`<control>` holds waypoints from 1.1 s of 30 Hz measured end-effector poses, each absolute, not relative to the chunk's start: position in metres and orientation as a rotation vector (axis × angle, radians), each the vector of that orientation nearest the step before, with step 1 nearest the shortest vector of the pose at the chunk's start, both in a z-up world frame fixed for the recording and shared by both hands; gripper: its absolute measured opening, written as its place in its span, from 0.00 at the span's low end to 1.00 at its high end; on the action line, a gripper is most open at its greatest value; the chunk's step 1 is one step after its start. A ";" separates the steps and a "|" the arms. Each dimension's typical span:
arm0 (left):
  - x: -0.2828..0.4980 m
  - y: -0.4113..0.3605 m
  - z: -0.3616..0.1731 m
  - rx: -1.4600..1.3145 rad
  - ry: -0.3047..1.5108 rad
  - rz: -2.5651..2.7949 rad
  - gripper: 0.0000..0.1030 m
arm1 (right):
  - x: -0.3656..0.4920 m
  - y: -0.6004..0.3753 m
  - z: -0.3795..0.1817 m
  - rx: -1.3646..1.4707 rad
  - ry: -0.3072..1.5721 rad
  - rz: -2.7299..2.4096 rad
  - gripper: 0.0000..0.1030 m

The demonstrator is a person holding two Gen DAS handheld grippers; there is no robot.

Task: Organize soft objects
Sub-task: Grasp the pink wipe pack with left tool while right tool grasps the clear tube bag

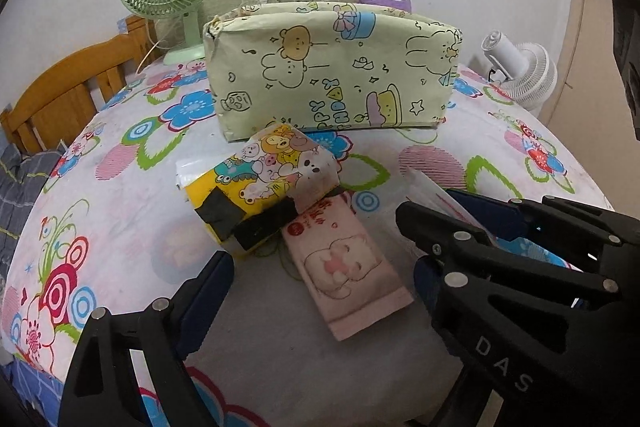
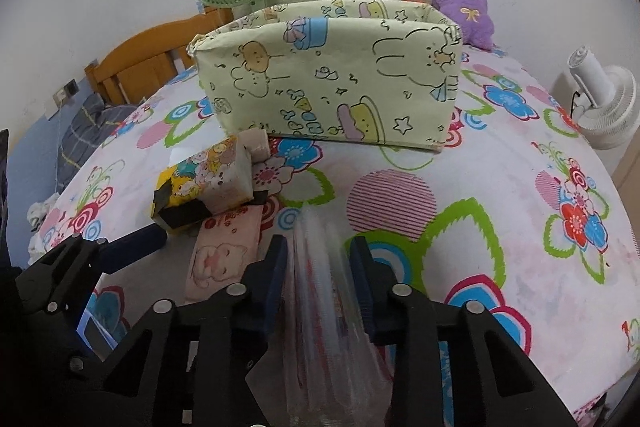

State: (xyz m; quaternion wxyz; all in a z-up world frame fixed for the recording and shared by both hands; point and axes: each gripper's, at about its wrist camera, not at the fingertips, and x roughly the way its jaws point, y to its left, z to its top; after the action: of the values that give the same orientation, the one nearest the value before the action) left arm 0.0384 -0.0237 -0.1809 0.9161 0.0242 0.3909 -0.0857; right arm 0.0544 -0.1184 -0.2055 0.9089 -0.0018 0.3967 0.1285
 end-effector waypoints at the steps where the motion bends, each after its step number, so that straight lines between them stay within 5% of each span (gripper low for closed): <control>1: 0.040 -0.025 -0.181 0.048 0.804 -0.178 0.90 | 0.055 -0.120 -0.205 -0.002 0.816 0.261 0.30; 12: 0.050 -0.039 -0.180 0.055 0.804 -0.197 0.76 | 0.063 -0.135 -0.206 0.037 0.819 0.225 0.30; 21: 0.047 -0.052 -0.177 0.073 0.797 -0.241 0.40 | 0.065 -0.140 -0.206 0.054 0.822 0.219 0.30; 33: 0.040 -0.055 -0.166 0.048 0.783 -0.244 0.38 | 0.055 -0.144 -0.194 0.065 0.793 0.212 0.30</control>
State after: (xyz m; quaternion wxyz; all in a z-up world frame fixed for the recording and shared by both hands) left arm 0.0403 -0.0548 -0.1660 0.9169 0.0235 0.3804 -0.1186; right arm 0.0549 -0.1442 -0.1945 0.9164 0.0315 0.3855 0.1031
